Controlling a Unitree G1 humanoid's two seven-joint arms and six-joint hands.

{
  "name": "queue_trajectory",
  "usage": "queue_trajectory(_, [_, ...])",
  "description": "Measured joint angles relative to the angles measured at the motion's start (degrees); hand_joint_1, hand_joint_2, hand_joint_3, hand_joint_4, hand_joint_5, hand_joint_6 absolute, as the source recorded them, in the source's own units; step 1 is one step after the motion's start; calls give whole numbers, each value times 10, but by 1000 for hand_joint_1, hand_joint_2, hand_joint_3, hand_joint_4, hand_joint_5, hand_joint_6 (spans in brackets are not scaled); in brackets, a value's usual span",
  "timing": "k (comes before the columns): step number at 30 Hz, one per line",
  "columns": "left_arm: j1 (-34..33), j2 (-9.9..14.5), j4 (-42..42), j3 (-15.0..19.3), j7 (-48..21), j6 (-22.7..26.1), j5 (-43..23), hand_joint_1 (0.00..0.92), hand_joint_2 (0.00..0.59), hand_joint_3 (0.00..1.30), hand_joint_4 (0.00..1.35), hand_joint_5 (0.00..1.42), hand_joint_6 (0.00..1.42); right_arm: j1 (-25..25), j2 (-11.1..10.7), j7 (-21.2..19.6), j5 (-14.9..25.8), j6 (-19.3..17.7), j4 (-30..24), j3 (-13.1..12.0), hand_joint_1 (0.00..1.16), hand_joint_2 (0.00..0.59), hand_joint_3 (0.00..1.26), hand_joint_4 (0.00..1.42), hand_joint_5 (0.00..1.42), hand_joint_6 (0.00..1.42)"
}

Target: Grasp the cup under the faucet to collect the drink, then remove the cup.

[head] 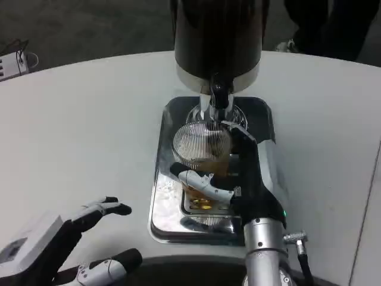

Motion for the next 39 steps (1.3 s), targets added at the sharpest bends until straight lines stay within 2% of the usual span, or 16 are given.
queue_trajectory(6, [-3, 1, 9, -2, 0, -1, -3, 0, 101, 308, 150, 198, 263, 0, 3, -19, 3, -19, 9, -7, 875, 292, 972, 1216, 1389, 1407])
queue_trajectory(10, [-12, 1, 15, -3, 0, -4, -5, 0, 101, 308, 151, 209, 274, 11, 5, -14, 19, -25, -6, -12, 885, 295, 1065, 1320, 1424, 1424])
queue_trajectory(13, [-17, 1, 19, -3, 0, -6, -11, 0, 101, 308, 151, 210, 275, 34, 3, 8, 25, -23, -38, -11, 885, 293, 1081, 1345, 1424, 1424])
queue_trajectory(19, [-24, 1, 30, -3, 2, -14, -17, 0, 101, 308, 160, 212, 277, 117, -11, 76, 29, -9, -144, -2, 879, 287, 1106, 1367, 1424, 1424])
queue_trajectory(33, [-32, 0, 33, -8, 6, -25, -18, 0, 101, 308, 164, 222, 284, 264, -50, 204, 47, 31, -352, -1, 881, 277, 1125, 1381, 1424, 1424])
queue_trajectory(37, [-36, -1, 15, -11, 7, -24, -16, 0, 101, 304, 164, 223, 284, 312, -67, 244, 71, 37, -435, -12, 890, 283, 1142, 1395, 1424, 1424])
queue_trajectory(39, [-37, -3, 6, -14, 7, -23, -15, 0, 101, 301, 164, 220, 284, 341, -83, 268, 88, 39, -484, -27, 892, 284, 1147, 1405, 1424, 1424])
